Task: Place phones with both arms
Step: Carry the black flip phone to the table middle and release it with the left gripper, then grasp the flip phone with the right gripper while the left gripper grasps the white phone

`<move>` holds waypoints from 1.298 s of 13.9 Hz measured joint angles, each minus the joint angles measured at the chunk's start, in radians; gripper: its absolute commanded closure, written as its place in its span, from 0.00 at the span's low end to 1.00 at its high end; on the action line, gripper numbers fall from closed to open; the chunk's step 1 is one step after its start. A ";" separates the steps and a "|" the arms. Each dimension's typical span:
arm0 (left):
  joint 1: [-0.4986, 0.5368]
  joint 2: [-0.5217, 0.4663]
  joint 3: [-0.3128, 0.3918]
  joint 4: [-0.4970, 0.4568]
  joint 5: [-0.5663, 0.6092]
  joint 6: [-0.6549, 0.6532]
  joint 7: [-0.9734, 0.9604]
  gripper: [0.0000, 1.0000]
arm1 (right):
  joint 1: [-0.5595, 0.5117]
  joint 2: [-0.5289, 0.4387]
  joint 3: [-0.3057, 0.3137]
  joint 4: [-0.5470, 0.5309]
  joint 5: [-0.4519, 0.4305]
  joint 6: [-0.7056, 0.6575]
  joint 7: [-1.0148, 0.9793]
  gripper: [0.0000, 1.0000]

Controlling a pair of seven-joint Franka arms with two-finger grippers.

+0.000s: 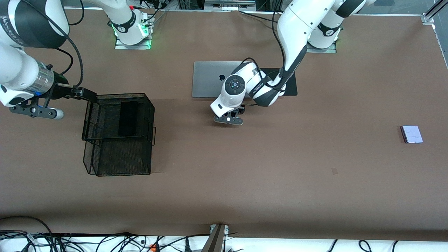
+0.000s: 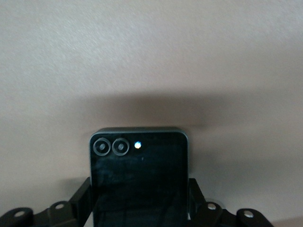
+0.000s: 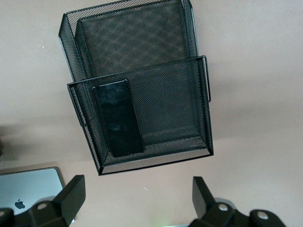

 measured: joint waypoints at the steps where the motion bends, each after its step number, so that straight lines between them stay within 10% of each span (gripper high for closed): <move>1: 0.002 -0.002 0.005 0.008 0.003 0.000 -0.002 0.00 | 0.000 0.003 0.000 0.000 0.000 0.003 0.000 0.00; 10: 0.320 -0.271 0.040 0.064 0.021 -0.493 0.134 0.00 | 0.060 0.046 0.023 -0.001 0.014 0.091 0.073 0.00; 18: 0.814 -0.282 0.048 0.040 0.201 -0.512 0.565 0.00 | 0.401 0.283 0.051 0.095 0.110 0.294 0.573 0.00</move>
